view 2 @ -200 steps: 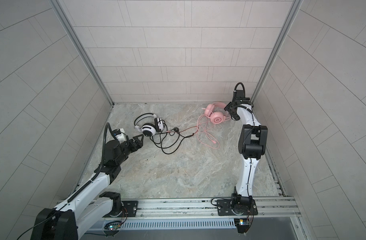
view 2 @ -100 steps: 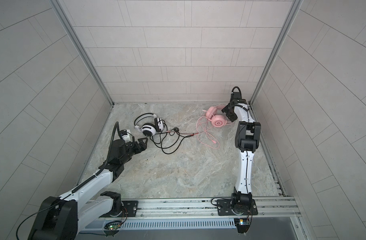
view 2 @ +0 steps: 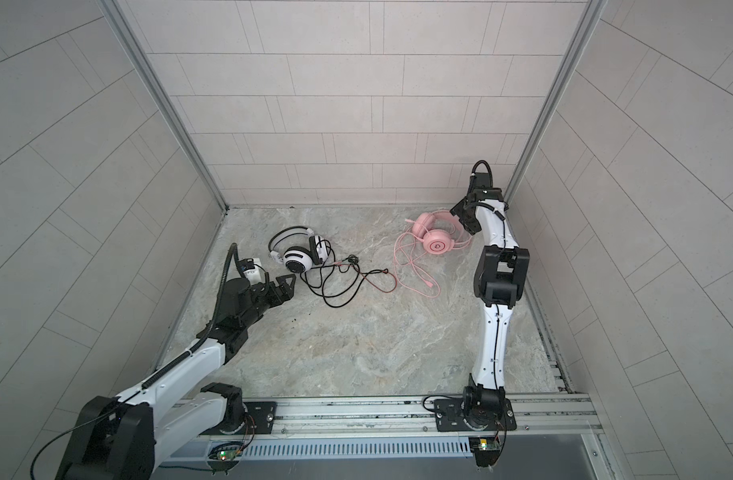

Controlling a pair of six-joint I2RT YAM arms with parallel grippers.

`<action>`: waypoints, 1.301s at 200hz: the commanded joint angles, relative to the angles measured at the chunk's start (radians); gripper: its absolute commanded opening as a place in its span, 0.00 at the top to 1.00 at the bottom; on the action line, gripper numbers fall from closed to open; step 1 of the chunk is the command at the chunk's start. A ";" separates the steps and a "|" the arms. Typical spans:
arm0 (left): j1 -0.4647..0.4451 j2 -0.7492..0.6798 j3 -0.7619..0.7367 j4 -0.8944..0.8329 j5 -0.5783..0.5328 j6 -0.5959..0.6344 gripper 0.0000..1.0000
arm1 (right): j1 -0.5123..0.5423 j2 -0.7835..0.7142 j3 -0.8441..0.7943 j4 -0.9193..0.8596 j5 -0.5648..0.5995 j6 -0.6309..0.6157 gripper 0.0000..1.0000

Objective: Wrap the headphones
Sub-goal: 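Close the right gripper on the pink headband and lift the headset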

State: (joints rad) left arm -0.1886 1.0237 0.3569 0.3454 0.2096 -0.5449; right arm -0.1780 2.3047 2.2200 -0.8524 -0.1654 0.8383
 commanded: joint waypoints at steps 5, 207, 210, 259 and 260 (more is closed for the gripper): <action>-0.006 -0.017 0.027 0.004 -0.009 0.015 0.09 | -0.006 -0.037 -0.056 -0.076 0.032 -0.006 0.28; -0.007 0.049 0.026 0.089 0.063 0.010 0.08 | -0.017 0.039 -0.189 0.099 -0.024 0.006 0.90; -0.006 0.050 0.028 0.086 0.065 0.011 0.08 | -0.017 0.028 -0.197 0.109 -0.021 0.001 0.91; -0.006 0.050 0.028 0.082 0.059 0.011 0.08 | 0.018 -0.282 -0.517 0.402 -0.062 -0.027 0.99; -0.006 0.048 0.029 0.083 0.060 0.012 0.08 | 0.020 -0.291 -0.527 0.412 -0.062 -0.025 0.99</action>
State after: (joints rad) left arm -0.1886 1.0725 0.3569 0.4068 0.2615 -0.5419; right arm -0.1894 2.2425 1.8324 -0.6380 -0.1940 0.8062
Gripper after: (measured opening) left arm 0.915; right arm 0.076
